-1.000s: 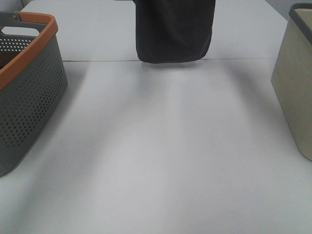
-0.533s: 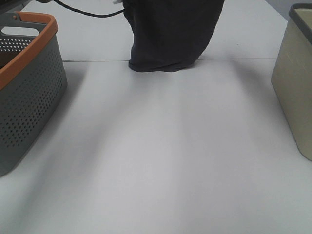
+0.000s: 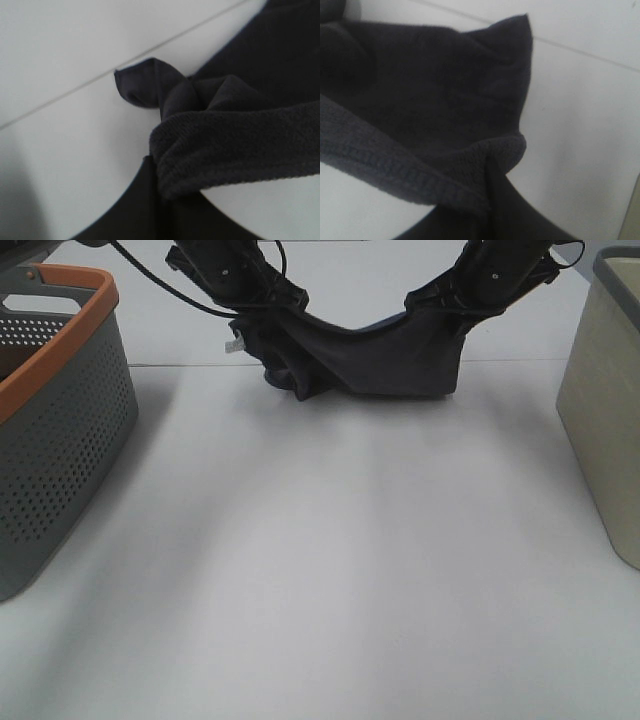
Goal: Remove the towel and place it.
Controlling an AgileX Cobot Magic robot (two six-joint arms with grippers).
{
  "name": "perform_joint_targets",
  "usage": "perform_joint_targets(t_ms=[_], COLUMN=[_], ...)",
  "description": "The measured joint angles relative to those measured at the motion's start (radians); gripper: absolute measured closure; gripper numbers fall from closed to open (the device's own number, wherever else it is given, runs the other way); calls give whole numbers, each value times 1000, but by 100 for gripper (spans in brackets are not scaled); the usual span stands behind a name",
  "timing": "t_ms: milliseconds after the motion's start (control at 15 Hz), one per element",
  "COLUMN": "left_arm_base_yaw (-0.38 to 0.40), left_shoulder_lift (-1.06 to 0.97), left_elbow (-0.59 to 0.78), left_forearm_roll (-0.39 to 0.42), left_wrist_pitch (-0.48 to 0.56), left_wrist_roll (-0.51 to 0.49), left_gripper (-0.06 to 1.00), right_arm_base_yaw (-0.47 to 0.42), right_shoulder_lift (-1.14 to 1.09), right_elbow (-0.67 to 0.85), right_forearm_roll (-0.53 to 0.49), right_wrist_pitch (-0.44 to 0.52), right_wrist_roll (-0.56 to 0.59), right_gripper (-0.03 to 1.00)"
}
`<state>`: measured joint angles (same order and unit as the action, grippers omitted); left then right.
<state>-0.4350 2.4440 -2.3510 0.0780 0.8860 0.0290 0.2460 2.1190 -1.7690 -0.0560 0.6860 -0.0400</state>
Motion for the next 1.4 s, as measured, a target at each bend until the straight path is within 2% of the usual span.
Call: perform_joint_targets(t_ms=[133, 200, 267, 400, 533, 800, 1067, 1400], left_arm_base_yaw=[0, 0, 0, -1, -3, -39, -69, -117], left_shoulder_lift=[0, 0, 0, 0, -10, -147, -231, -245], left_elbow=[0, 0, 0, 0, 31, 298, 501, 644], left_forearm_roll=[-62, -116, -130, -189, -244, -226, -224, -253], left_wrist_pitch=[147, 294, 312, 325, 324, 325, 329, 330], left_wrist_roll=[45, 76, 81, 85, 88, 101, 119, 137], left_gripper=[94, 94, 94, 94, 94, 94, 94, 94], right_arm_base_yaw=[0, 0, 0, 0, 0, 0, 0, 0], right_shoulder_lift=[0, 0, 0, 0, 0, -12, -67, -166], right_elbow=[0, 0, 0, 0, 0, 40, 243, 402], right_forearm_roll=[44, 56, 63, 98, 110, 128, 141, 187], right_wrist_pitch=[137, 284, 322, 467, 513, 526, 527, 527], right_wrist_roll=[-41, -51, -53, -72, -91, -109, -111, -107], right_gripper=[97, 97, 97, 97, 97, 97, 97, 97])
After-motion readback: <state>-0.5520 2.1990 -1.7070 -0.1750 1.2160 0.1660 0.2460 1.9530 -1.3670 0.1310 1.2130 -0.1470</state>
